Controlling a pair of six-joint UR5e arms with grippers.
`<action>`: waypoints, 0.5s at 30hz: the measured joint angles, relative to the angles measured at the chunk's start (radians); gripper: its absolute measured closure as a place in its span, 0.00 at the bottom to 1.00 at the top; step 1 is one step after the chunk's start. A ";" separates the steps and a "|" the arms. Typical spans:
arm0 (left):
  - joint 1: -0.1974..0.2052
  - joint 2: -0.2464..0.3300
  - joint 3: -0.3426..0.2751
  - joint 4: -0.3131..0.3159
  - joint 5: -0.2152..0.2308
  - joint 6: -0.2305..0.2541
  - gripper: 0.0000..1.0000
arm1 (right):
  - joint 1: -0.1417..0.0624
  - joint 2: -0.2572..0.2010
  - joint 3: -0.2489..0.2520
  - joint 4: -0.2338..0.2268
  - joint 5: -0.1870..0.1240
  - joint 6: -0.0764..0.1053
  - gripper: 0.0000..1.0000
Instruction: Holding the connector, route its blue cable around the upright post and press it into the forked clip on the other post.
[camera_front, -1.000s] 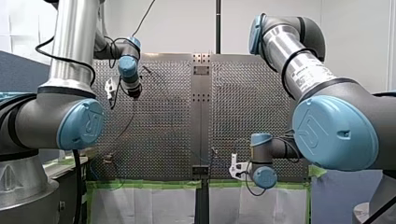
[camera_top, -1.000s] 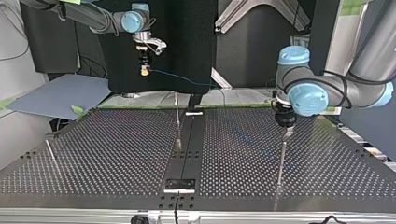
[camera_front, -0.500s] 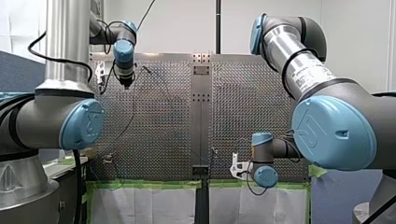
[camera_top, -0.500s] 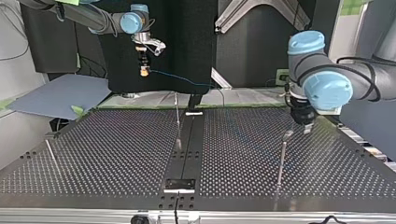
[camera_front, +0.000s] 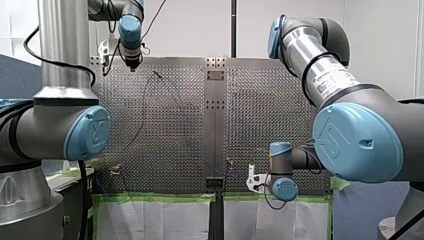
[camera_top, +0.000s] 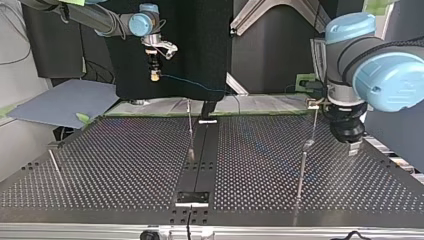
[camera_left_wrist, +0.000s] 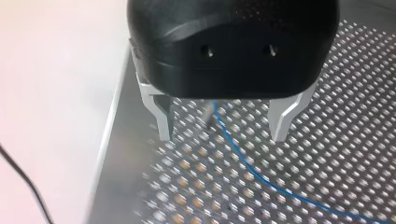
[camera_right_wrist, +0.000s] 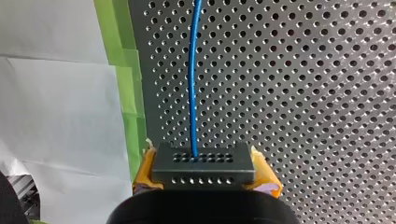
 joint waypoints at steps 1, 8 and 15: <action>-0.005 0.010 0.009 -0.010 0.002 0.003 0.00 | 0.000 0.000 0.000 0.001 0.000 -0.001 1.00; -0.017 0.070 0.070 -0.070 0.050 0.009 0.00 | 0.000 -0.001 -0.005 0.006 0.000 -0.002 1.00; -0.026 0.127 0.127 -0.127 0.107 -0.002 0.00 | 0.000 0.000 -0.006 0.007 0.000 -0.002 1.00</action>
